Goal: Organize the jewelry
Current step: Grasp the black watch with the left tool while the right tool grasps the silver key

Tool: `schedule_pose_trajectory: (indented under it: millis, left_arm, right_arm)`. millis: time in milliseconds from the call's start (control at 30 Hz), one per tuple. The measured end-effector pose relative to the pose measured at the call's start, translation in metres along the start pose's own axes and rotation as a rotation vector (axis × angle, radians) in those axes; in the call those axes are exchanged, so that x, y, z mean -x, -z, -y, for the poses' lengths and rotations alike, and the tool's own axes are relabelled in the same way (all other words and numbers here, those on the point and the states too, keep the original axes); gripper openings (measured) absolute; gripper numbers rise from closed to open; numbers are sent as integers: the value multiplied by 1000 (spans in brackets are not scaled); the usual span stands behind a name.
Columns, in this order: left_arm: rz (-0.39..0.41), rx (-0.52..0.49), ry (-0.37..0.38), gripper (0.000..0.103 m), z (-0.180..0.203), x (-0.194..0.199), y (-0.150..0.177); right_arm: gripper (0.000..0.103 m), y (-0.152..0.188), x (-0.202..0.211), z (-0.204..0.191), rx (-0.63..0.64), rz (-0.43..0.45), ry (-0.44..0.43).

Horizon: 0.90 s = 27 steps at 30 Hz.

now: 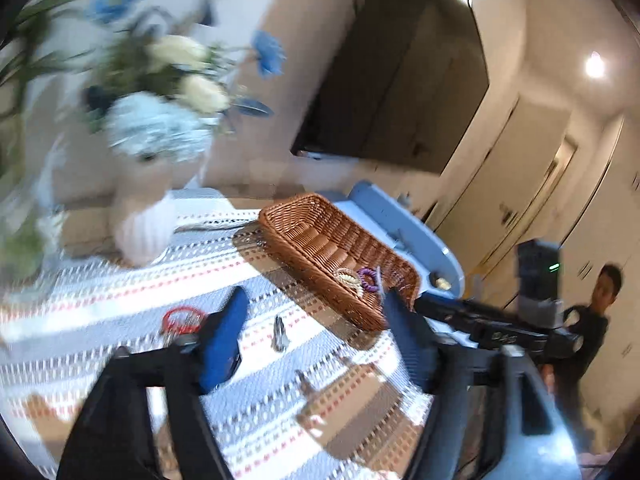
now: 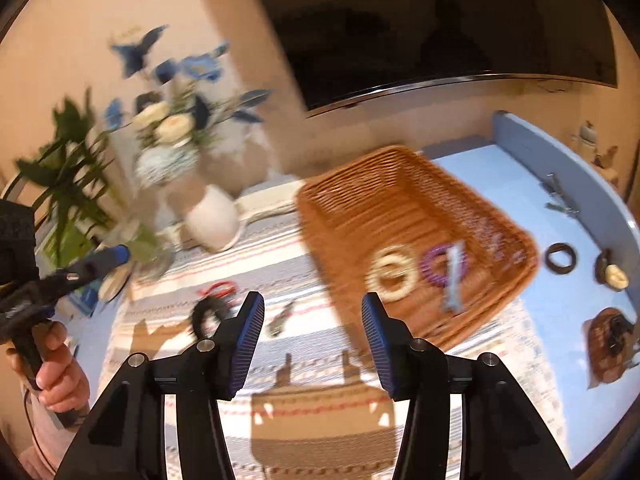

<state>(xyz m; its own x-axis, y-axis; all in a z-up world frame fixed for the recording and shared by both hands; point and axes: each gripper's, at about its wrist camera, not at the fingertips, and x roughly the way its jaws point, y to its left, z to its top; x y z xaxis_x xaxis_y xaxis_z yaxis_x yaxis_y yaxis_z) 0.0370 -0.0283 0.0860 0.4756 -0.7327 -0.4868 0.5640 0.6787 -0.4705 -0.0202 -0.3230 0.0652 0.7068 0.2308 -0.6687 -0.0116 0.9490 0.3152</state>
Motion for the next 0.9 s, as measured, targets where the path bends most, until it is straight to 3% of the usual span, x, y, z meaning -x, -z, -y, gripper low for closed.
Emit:
schedule_pose_trajectory:
  millis: [67, 200, 500, 767, 900]
  left_arm:
    - [3, 42, 13, 81, -18, 18, 16]
    - [-5, 73, -88, 81, -49, 39, 48]
    - [-44, 113, -215, 81, -106, 50, 91]
    - [-150, 103, -200, 78, -126, 20, 96]
    - [-195, 68, -181, 71, -118, -10, 85]
  right_arm:
    - [53, 11, -4, -16, 19, -15, -30]
    - [54, 36, -20, -45, 66, -50, -72]
    - [54, 77, -70, -68, 97, -178, -81]
    - [54, 90, -88, -50, 62, -242, -64]
    - [54, 80, -92, -44, 70, -244, -27]
